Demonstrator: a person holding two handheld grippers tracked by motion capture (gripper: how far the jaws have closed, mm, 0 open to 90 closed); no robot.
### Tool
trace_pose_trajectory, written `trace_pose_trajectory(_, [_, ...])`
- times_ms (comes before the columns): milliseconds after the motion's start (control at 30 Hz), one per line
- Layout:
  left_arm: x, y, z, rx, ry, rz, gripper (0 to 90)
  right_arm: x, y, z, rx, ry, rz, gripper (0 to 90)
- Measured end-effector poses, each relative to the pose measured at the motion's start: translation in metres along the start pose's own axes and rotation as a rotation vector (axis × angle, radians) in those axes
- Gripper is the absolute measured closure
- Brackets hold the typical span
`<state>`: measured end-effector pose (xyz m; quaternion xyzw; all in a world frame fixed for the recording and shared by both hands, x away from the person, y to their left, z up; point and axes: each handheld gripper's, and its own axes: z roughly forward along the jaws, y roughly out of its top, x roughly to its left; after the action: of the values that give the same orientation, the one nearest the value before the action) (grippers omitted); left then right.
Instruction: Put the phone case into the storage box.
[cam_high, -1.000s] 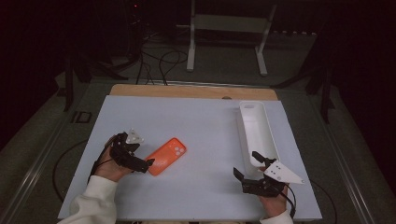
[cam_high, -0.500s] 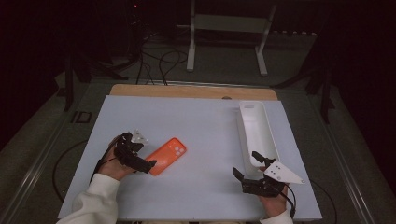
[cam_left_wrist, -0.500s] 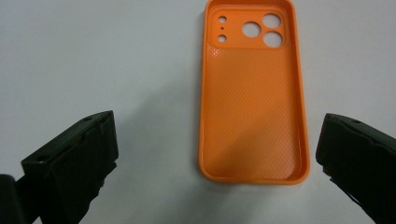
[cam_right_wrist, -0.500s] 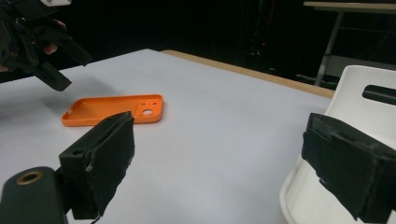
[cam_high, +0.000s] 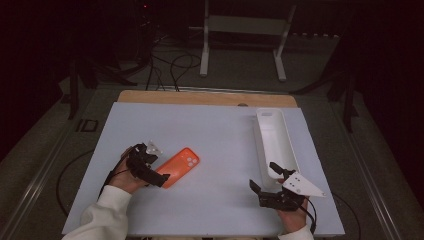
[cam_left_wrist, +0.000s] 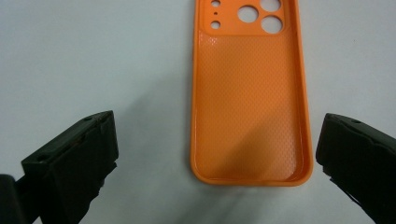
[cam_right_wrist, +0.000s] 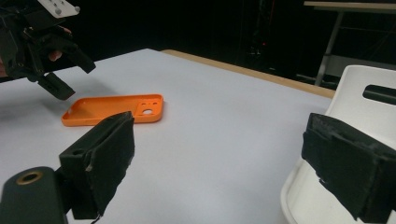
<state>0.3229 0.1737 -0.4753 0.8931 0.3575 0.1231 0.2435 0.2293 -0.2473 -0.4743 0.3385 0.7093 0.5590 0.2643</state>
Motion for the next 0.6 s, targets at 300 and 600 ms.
trace_pose_trajectory(300, [-0.0020,0.0004,0.0039,0.013,-0.008,0.011,0.0,0.0000,-0.0002,0.0003,0.001,0.001,-0.001,9.3])
trace_pose_trajectory(600, [-0.0055,0.0009,0.0085,0.028,-0.016,0.026,0.0,0.0002,-0.0003,0.0005,0.001,0.002,0.000,9.3])
